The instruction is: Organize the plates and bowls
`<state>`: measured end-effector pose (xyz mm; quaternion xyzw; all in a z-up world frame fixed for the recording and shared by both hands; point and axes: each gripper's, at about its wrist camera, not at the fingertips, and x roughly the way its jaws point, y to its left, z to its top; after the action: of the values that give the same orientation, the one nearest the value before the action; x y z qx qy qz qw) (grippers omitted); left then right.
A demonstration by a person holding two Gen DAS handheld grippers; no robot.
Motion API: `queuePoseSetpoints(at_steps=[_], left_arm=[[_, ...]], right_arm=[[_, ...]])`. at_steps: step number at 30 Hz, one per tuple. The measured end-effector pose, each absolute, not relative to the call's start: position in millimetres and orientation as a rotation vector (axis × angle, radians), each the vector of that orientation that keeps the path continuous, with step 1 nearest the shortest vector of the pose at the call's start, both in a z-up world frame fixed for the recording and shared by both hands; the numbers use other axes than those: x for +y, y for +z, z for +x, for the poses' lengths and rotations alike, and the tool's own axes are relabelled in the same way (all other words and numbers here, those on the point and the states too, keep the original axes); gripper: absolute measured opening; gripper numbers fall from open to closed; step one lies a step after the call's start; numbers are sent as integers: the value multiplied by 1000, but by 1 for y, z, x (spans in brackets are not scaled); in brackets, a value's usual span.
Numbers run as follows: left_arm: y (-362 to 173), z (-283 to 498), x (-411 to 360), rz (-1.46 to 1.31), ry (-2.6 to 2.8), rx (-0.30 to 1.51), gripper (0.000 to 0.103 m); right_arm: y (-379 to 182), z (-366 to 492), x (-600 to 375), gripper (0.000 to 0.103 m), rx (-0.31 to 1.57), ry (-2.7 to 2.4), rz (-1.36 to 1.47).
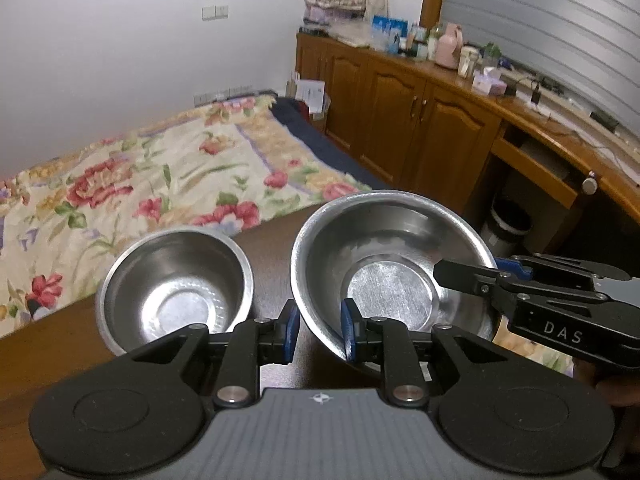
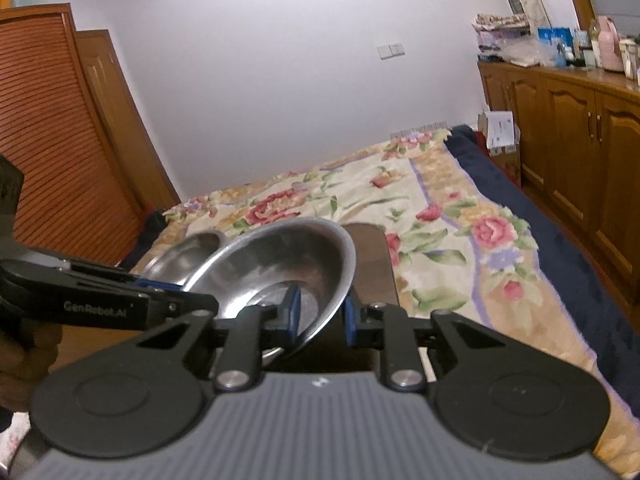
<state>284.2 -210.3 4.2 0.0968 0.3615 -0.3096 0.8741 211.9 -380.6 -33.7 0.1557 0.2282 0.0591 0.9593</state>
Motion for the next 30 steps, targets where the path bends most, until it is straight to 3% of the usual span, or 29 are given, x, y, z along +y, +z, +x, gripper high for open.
queuePoseSetpoints(at_steps=[30], left_arm=[[77,187,-140,164,-651,554,26]], right_arm=[[42,153,-335,22,286,150,191]])
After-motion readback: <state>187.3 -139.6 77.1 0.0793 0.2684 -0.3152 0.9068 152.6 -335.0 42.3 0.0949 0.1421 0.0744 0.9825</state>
